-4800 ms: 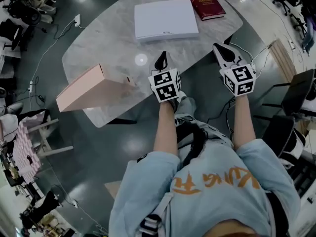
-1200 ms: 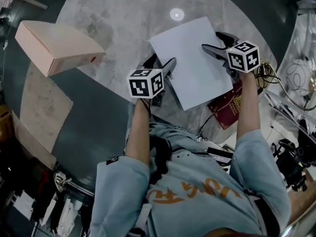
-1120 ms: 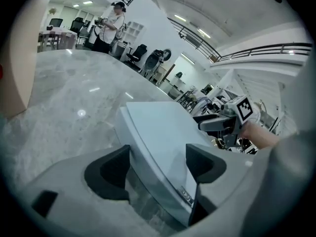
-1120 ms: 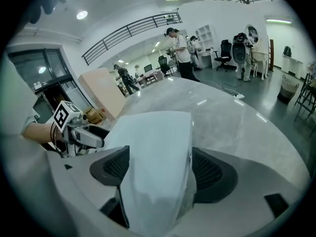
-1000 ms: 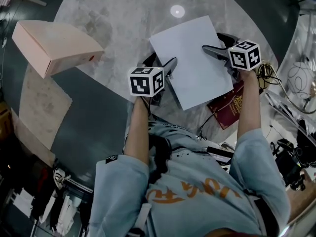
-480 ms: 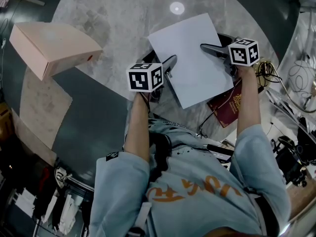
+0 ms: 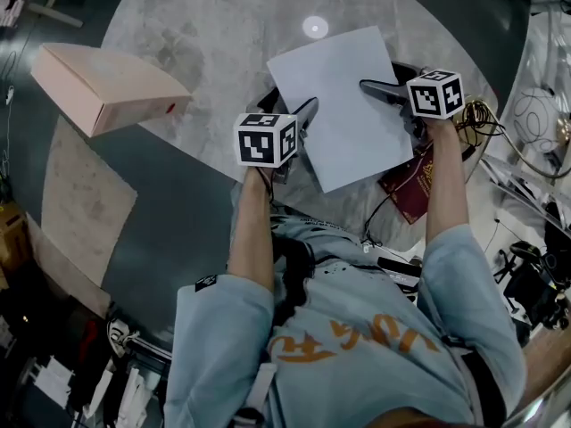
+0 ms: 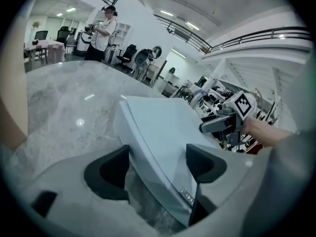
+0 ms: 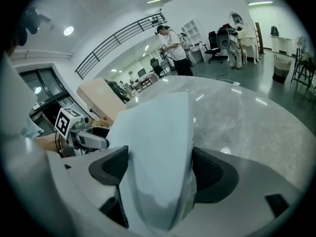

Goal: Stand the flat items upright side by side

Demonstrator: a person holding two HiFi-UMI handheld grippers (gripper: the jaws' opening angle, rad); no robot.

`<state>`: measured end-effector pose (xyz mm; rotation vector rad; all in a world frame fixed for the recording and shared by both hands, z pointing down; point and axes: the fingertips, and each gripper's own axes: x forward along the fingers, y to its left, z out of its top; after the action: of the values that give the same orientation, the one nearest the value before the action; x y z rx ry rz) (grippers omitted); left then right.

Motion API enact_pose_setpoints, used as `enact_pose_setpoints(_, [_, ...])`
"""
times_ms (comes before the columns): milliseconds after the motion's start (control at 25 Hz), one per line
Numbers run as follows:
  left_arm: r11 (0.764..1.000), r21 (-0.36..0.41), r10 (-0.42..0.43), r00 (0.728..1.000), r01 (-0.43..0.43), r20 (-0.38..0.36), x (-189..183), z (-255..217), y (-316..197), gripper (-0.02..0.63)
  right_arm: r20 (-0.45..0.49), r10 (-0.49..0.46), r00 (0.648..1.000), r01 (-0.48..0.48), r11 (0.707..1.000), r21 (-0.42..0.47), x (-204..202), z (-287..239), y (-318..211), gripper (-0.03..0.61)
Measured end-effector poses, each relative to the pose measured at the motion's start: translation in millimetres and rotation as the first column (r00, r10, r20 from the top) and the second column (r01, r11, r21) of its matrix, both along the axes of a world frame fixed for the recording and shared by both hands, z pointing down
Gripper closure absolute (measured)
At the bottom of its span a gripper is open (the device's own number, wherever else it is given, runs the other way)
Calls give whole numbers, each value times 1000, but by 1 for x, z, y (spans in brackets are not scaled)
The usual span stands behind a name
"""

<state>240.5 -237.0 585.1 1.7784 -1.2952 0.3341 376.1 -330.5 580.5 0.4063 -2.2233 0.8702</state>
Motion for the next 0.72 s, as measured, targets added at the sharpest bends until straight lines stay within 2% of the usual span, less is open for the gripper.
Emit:
enact_pose_setpoints(360, [993, 89, 68, 994, -76, 89, -18, -36, -1, 239, 11, 41, 999, -42, 993, 110, -13, -38, 9, 173])
enact_pose_setpoints(720, [972, 169, 133, 977, -162, 167, -43, -67, -5, 238, 32, 102, 994, -107, 970, 217, -32, -73, 18, 175])
